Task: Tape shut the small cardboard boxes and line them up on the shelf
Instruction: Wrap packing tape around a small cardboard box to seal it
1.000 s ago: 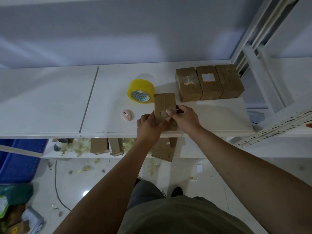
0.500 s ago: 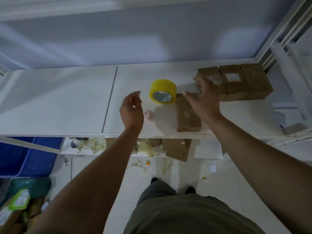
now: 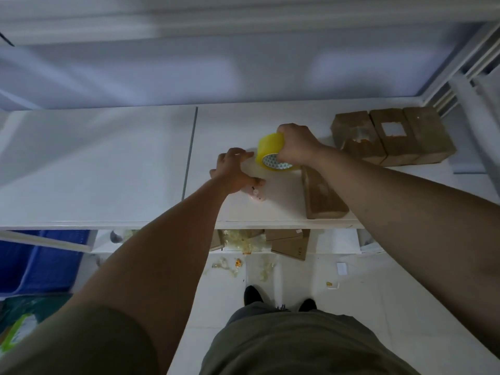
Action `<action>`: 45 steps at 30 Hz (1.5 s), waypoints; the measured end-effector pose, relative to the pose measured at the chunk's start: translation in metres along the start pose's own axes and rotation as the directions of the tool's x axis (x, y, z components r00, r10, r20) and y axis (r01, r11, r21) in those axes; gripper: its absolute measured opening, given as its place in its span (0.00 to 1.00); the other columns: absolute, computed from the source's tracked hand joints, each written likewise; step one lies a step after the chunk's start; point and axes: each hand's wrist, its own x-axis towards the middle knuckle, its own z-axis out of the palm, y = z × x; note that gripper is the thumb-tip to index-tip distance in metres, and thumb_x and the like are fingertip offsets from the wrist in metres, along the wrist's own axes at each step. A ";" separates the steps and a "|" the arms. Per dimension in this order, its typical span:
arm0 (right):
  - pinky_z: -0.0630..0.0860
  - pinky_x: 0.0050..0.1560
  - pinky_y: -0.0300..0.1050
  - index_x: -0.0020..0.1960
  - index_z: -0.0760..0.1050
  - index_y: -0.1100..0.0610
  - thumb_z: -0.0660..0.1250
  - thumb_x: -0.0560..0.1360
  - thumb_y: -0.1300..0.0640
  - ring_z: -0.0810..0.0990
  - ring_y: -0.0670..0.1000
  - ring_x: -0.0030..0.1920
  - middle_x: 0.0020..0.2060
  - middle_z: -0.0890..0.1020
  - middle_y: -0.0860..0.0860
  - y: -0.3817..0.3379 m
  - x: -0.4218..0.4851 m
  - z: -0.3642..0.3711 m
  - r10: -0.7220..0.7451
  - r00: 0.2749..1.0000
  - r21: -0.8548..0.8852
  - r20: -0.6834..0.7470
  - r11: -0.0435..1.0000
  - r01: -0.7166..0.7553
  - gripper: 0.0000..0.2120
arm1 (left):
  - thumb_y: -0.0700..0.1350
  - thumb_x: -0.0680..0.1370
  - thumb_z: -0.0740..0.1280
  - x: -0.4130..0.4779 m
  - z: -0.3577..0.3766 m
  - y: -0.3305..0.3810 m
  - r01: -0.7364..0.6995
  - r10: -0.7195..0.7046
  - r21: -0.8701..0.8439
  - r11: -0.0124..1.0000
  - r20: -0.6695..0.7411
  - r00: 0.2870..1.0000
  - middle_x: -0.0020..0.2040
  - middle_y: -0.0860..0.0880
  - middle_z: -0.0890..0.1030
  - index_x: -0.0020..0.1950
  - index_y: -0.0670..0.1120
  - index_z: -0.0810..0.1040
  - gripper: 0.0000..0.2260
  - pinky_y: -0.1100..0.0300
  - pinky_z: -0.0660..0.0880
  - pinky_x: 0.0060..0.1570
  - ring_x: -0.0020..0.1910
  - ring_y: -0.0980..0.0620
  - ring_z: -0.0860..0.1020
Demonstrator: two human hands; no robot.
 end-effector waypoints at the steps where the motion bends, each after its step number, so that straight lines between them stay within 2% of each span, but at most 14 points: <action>1: 0.68 0.46 0.44 0.59 0.77 0.60 0.76 0.69 0.61 0.80 0.64 0.61 0.59 0.82 0.59 -0.002 -0.001 0.001 0.008 1.000 0.006 -0.008 1.000 -0.008 0.19 | 0.60 0.65 0.84 0.002 0.003 -0.003 -0.005 0.005 0.031 1.000 -0.008 1.000 0.79 0.57 0.68 0.79 0.62 0.72 0.44 0.47 0.64 0.69 0.79 0.49 0.60; 3: 0.69 0.46 0.45 0.55 0.76 0.58 0.74 0.69 0.60 0.80 0.64 0.59 0.56 0.83 0.59 -0.008 -0.003 -0.001 0.021 0.999 0.036 -0.046 0.999 -0.020 0.16 | 0.63 0.64 0.82 0.006 0.007 -0.007 -0.011 0.014 0.074 0.997 -0.036 0.999 0.78 0.58 0.68 0.79 0.64 0.70 0.45 0.48 0.64 0.66 0.78 0.50 0.60; 6: 0.75 0.50 0.46 0.56 0.78 0.55 0.69 0.62 0.55 0.81 0.63 0.59 0.55 0.83 0.56 -0.023 -0.008 -0.013 0.001 0.997 0.056 -0.080 0.998 0.004 0.22 | 0.66 0.62 0.81 0.011 0.011 -0.011 -0.011 0.015 0.094 0.996 -0.044 0.999 0.76 0.58 0.69 0.79 0.64 0.69 0.47 0.47 0.65 0.62 0.77 0.49 0.61; 8: 0.77 0.52 0.48 0.57 0.79 0.56 0.70 0.63 0.57 0.81 0.63 0.59 0.54 0.83 0.56 -0.030 -0.010 -0.021 -0.030 0.996 0.030 -0.090 0.999 0.033 0.21 | 0.68 0.61 0.80 0.014 0.013 -0.015 -0.015 0.019 0.080 0.997 -0.050 0.999 0.75 0.57 0.69 0.81 0.62 0.67 0.50 0.46 0.67 0.61 0.77 0.48 0.61; 11: 0.75 0.52 0.48 0.55 0.79 0.56 0.71 0.67 0.64 0.80 0.63 0.58 0.53 0.83 0.55 -0.032 -0.013 -0.028 -0.063 0.991 -0.004 -0.117 0.998 0.063 0.16 | 0.69 0.61 0.80 0.016 0.014 -0.019 -0.025 0.028 0.064 0.998 -0.056 0.998 0.77 0.55 0.69 0.85 0.60 0.58 0.56 0.43 0.69 0.61 0.78 0.46 0.61; 16: 0.68 0.50 0.45 0.56 0.79 0.58 0.72 0.66 0.64 0.79 0.62 0.57 0.49 0.79 0.53 -0.041 -0.025 -0.035 -0.120 0.979 -0.010 -0.167 0.993 0.120 0.19 | 0.71 0.61 0.79 0.017 0.015 -0.019 -0.027 0.031 0.079 0.997 -0.061 0.998 0.79 0.53 0.69 0.86 0.58 0.52 0.61 0.42 0.71 0.61 0.79 0.44 0.62; 19: 0.67 0.48 0.44 0.57 0.80 0.58 0.72 0.65 0.61 0.79 0.61 0.55 0.49 0.78 0.53 -0.047 -0.033 -0.038 -0.117 0.968 0.028 -0.220 0.992 0.126 0.20 | 0.71 0.61 0.80 0.017 0.016 -0.021 -0.043 0.048 0.069 0.997 -0.074 0.996 0.78 0.53 0.70 0.86 0.58 0.52 0.61 0.41 0.71 0.61 0.79 0.44 0.63; 22: 0.64 0.44 0.41 0.56 0.81 0.58 0.65 0.57 0.52 0.76 0.54 0.49 0.47 0.77 0.50 -0.055 -0.042 -0.041 -0.113 0.957 0.133 -0.268 0.979 0.153 0.28 | 0.70 0.60 0.79 0.018 0.019 -0.023 -0.059 0.063 0.048 0.997 -0.088 0.994 0.74 0.53 0.73 0.84 0.57 0.59 0.57 0.43 0.71 0.60 0.77 0.44 0.65; 27: 0.65 0.38 0.41 0.55 0.81 0.56 0.71 0.62 0.59 0.76 0.53 0.49 0.47 0.78 0.49 -0.071 -0.048 -0.036 -0.131 0.943 0.225 -0.305 0.952 0.205 0.21 | 0.70 0.57 0.79 0.019 0.023 -0.025 -0.060 0.061 0.015 0.998 -0.139 0.988 0.66 0.56 0.77 0.73 0.57 0.69 0.48 0.49 0.66 0.54 0.73 0.46 0.69; 30: 0.66 0.36 0.33 0.53 0.80 0.54 0.71 0.60 0.59 0.75 0.51 0.49 0.46 0.77 0.47 -0.070 -0.053 -0.033 -0.132 0.935 0.268 -0.330 0.937 0.226 0.20 | 0.70 0.56 0.78 0.017 0.024 -0.026 -0.049 0.045 -0.020 0.999 -0.168 0.985 0.68 0.55 0.78 0.78 0.54 0.66 0.53 0.49 0.66 0.54 0.73 0.46 0.69; 33: 0.68 0.37 0.36 0.51 0.79 0.54 0.70 0.59 0.58 0.77 0.51 0.48 0.44 0.77 0.47 -0.074 -0.058 -0.035 -0.136 0.922 0.323 -0.362 0.910 0.260 0.20 | 0.72 0.56 0.77 0.016 0.025 -0.026 -0.033 0.024 -0.049 0.998 -0.172 0.985 0.70 0.52 0.77 0.82 0.51 0.61 0.60 0.45 0.69 0.60 0.74 0.46 0.68; 39: 0.67 0.35 0.38 0.46 0.75 0.48 0.68 0.57 0.60 0.75 0.49 0.42 0.39 0.74 0.45 -0.076 -0.066 -0.033 -0.095 0.915 0.444 -0.392 0.851 0.279 0.18 | 0.71 0.58 0.78 0.014 0.027 -0.027 -0.032 0.021 -0.052 0.998 -0.192 0.981 0.70 0.49 0.78 0.83 0.49 0.57 0.61 0.43 0.71 0.62 0.74 0.44 0.70; 42: 0.66 0.32 0.33 0.44 0.74 0.47 0.69 0.57 0.61 0.74 0.43 0.38 0.37 0.74 0.43 -0.080 -0.067 -0.038 -0.117 0.908 0.459 -0.403 0.832 0.310 0.17 | 0.71 0.56 0.77 0.013 0.028 -0.027 -0.028 0.013 -0.066 0.997 -0.213 0.977 0.70 0.49 0.78 0.83 0.50 0.55 0.62 0.43 0.71 0.61 0.73 0.44 0.70; 45: 0.66 0.34 0.33 0.47 0.75 0.50 0.70 0.57 0.61 0.74 0.44 0.39 0.40 0.75 0.46 -0.081 -0.074 -0.036 -0.120 0.899 0.463 -0.421 0.824 0.327 0.19 | 0.71 0.56 0.77 0.013 0.028 -0.027 -0.024 0.010 -0.064 0.998 -0.207 0.978 0.69 0.49 0.78 0.83 0.50 0.57 0.62 0.43 0.71 0.62 0.73 0.45 0.71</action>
